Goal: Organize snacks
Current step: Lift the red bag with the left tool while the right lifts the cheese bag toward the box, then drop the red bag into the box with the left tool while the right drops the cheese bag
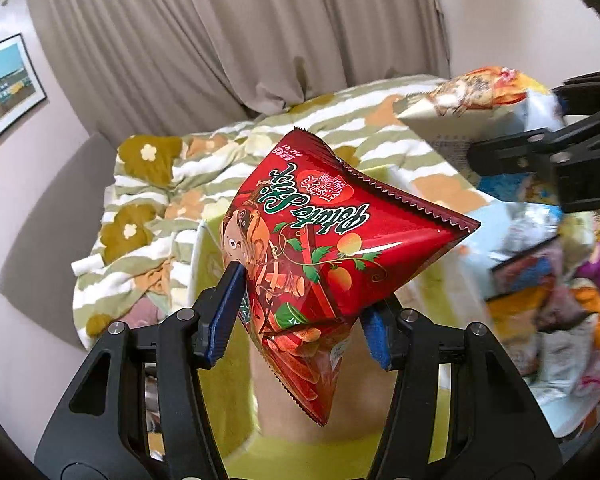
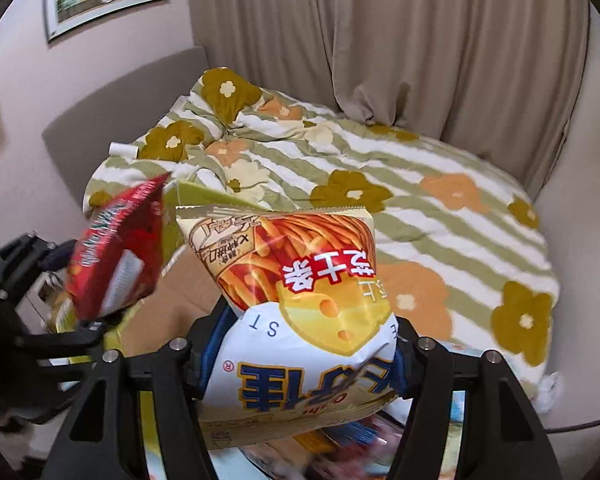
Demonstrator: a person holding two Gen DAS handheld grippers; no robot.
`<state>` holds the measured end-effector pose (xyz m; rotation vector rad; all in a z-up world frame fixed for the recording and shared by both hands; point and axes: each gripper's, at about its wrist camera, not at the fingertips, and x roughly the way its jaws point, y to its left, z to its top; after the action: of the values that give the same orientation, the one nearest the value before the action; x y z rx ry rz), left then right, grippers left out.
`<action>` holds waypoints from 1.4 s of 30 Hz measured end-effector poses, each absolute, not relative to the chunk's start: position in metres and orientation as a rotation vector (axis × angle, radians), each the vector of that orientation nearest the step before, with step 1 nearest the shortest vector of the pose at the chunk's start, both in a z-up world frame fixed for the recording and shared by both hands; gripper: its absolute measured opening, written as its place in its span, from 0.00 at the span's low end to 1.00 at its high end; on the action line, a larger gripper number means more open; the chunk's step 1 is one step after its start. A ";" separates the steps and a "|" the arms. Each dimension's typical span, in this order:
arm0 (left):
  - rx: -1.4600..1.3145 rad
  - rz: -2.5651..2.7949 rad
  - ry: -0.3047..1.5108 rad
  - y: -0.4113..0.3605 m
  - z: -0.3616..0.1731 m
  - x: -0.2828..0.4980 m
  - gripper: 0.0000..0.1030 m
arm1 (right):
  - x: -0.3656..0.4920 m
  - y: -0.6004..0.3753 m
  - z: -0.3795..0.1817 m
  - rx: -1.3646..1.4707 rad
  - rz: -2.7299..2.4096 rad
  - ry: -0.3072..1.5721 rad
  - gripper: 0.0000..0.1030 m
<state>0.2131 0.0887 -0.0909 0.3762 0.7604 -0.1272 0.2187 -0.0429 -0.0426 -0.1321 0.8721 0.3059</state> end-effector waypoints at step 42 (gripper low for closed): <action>0.112 -0.061 0.917 0.207 -0.103 0.252 1.00 | 0.296 0.040 -0.092 -0.080 0.281 0.953 1.00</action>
<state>0.2520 0.2067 -0.1032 0.1119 0.9167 -0.0606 0.2957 0.0398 -0.0918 -0.0802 0.9530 0.2807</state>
